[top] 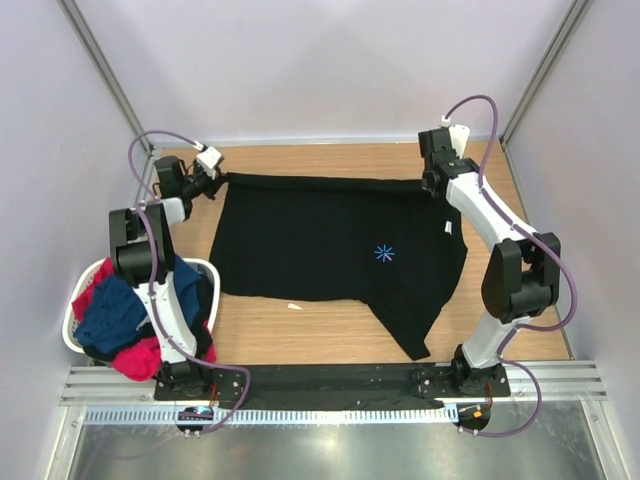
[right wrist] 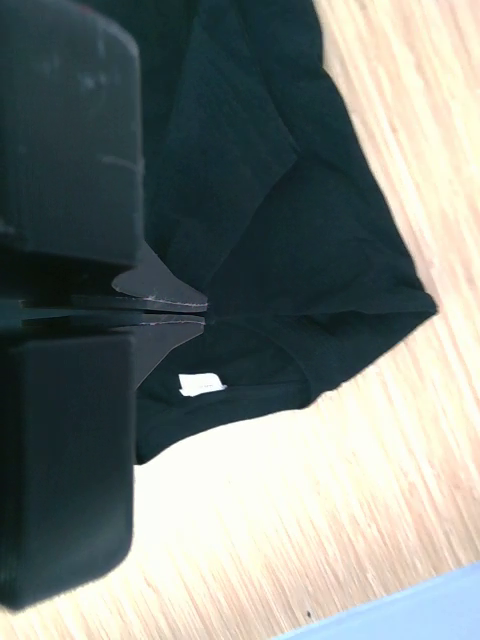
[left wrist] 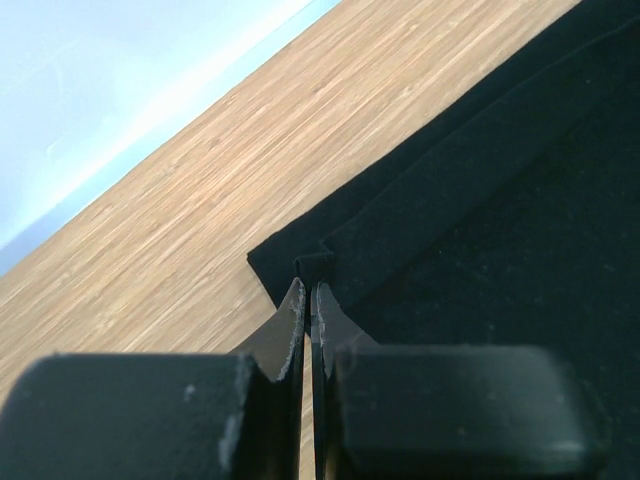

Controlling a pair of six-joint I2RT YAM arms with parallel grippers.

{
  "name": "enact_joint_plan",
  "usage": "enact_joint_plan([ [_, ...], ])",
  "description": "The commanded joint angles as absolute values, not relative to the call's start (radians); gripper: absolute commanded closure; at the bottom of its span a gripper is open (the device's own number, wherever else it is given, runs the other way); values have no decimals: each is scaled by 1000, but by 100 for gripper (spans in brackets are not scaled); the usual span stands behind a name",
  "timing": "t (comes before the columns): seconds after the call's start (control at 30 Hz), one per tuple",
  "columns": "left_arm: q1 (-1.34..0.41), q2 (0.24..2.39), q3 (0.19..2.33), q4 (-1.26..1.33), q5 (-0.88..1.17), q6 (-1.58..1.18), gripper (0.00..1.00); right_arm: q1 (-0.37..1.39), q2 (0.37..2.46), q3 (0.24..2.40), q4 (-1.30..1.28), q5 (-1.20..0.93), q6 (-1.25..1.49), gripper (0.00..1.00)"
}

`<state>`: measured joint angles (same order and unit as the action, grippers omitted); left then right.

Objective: Fold and stack the t-shirts
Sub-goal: Fold the tshirt

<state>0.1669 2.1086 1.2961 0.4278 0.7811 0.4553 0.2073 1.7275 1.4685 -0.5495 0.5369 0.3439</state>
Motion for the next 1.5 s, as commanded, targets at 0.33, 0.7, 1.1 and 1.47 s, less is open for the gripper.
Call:
enact_joint_plan([
  [0.33,189,2023,1239,334,804,600,100,250,1664,1393,-643,495,448,99],
  [0.7,187,2008,1218,236,779,721,100,259,1663,1333,-669,492,494,99],
  [1.1,187,1997,1207,203,758,787,100,261,1635,1309,-687,503,502,99],
  [1.47,187,1999,1212,195,746,790,100,275,1631,1339,-735,468,512,99],
])
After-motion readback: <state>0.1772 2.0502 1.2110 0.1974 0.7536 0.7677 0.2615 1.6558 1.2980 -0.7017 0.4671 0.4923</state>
